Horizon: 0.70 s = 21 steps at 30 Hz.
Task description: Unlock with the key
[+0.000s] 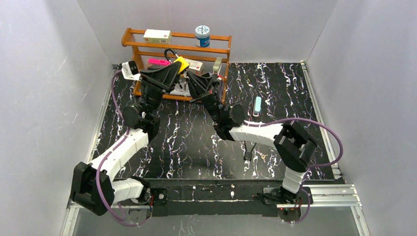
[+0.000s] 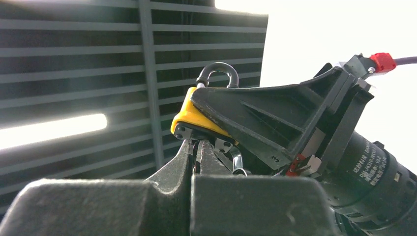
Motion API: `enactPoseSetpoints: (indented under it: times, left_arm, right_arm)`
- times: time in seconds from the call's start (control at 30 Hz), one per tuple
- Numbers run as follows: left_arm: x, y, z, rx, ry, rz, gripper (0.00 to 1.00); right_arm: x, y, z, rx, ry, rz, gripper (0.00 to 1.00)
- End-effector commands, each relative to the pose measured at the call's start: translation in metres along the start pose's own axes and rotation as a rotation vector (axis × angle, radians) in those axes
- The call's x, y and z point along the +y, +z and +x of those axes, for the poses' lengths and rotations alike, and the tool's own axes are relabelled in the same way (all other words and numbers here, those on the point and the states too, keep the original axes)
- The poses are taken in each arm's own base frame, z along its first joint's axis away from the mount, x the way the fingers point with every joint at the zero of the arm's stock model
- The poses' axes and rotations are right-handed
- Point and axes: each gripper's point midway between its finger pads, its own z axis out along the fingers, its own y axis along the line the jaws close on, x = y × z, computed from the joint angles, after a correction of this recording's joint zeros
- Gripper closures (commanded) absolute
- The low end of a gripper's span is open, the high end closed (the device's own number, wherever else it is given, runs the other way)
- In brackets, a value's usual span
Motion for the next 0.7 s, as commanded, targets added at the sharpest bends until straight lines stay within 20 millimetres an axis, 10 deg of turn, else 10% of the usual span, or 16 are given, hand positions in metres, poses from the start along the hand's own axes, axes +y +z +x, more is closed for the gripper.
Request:
enactPoseSetpoints:
  times: [0.0, 0.13, 0.27, 0.67]
  left_arm:
    - [-0.065, 0.011, 0.012, 0.073, -0.010, 0.216, 1.00]
    - [-0.060, 0.009, 0.011, 0.060, -0.008, 0.192, 1.00]
    - [-0.050, 0.001, 0.012, 0.055, -0.005, 0.144, 1.00]
    - [-0.024, -0.013, 0.019, 0.083, 0.020, 0.007, 1.00]
  right_arm:
    - [0.037, -0.008, 0.045, 0.174, 0.253, -0.150, 0.99]
    - [0.030, -0.024, 0.034, 0.131, 0.163, -0.092, 0.99]
    - [0.015, -0.043, 0.015, 0.094, 0.015, 0.041, 0.70]
    - [0.018, -0.081, -0.002, 0.201, -0.647, 0.252, 0.41]
